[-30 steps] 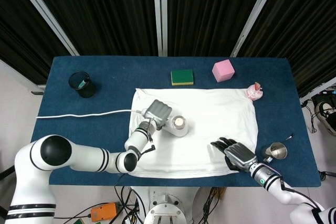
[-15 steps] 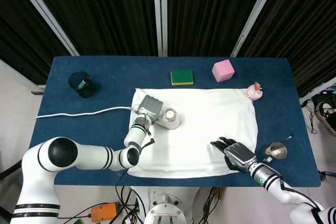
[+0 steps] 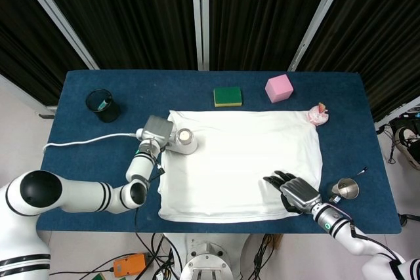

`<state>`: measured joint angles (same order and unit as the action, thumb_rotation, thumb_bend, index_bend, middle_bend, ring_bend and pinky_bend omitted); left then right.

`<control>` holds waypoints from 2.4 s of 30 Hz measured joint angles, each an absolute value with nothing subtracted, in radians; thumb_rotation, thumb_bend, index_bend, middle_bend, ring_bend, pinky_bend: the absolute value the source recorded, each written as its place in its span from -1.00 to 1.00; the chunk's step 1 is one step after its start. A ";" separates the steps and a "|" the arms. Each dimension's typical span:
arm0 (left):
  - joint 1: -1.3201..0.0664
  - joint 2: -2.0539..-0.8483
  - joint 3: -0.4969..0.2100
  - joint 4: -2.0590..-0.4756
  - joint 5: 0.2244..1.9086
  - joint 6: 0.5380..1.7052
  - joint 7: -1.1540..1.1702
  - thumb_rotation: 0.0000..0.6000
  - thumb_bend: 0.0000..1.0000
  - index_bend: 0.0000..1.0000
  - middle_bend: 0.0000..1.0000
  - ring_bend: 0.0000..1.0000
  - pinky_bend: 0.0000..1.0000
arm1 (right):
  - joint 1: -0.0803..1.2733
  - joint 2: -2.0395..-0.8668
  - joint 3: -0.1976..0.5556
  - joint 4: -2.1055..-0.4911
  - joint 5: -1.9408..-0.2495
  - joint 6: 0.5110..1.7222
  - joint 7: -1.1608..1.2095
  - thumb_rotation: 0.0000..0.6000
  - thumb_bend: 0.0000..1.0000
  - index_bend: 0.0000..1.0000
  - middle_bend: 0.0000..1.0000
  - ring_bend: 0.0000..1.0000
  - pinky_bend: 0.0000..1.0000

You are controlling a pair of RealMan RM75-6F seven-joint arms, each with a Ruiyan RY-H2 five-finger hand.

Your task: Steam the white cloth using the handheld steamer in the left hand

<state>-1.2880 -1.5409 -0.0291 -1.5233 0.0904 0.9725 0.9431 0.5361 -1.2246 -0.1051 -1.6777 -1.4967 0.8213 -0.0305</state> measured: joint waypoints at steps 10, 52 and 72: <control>-1.258 -1.490 -0.022 -1.780 0.270 1.104 0.951 1.00 0.02 0.68 0.85 0.62 0.05 | 0.541 -1.229 -0.105 -1.672 -1.502 0.823 -0.019 1.00 1.00 -0.81 -0.65 -0.84 -0.63; -1.198 -1.549 -0.029 -1.655 0.146 1.155 1.073 1.00 0.02 0.68 0.85 0.62 0.01 | 0.548 -1.234 -0.110 -1.653 -1.508 0.827 0.002 1.00 1.00 -0.81 -0.65 -0.84 -0.63; -0.973 -1.349 -0.050 -1.693 0.336 1.055 0.738 1.00 -0.10 0.63 0.71 0.49 -0.09 | 0.496 -1.176 -0.096 -1.676 -1.588 1.017 0.067 1.00 1.00 -0.81 -0.65 -0.84 -0.63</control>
